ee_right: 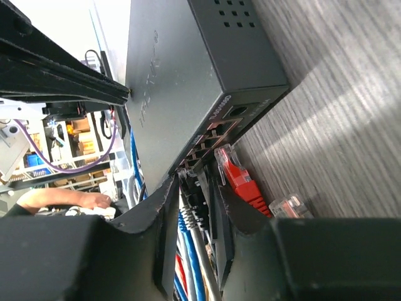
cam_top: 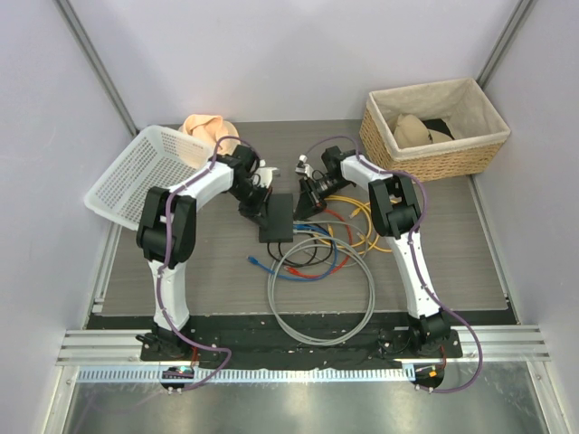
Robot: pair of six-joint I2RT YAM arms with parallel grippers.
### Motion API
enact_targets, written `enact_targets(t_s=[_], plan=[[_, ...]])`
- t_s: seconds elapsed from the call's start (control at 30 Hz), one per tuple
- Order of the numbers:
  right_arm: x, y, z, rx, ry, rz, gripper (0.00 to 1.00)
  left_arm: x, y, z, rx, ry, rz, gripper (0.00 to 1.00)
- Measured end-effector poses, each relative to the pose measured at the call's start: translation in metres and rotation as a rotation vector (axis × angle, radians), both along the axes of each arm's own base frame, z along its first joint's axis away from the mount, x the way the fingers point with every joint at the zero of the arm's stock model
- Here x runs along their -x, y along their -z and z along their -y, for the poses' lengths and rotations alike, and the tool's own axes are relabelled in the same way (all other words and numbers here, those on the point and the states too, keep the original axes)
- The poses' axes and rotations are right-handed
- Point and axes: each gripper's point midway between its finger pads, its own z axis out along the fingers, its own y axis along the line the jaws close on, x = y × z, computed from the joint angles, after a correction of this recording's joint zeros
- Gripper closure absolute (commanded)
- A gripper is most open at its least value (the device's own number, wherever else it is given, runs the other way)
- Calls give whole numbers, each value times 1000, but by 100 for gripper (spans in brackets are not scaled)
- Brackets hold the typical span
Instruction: Pull the plug from the switch port
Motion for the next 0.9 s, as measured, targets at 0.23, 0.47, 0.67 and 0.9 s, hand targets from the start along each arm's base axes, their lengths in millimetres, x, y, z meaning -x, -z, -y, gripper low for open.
enact_targets(t_s=[0.23, 0.47, 0.67, 0.9], plan=[[-1, 0, -1, -2, 3, -4, 98, 1, 0, 2, 0, 6, 0, 100], [-1, -1, 0, -22, -20, 32, 99, 2, 0, 4, -1, 12, 1, 100], [-1, 0, 2, -39, -33, 37, 99, 2, 0, 4, -1, 12, 1, 100], [3, 1, 3, -58, -40, 32, 99, 2, 0, 4, -1, 13, 3, 100]])
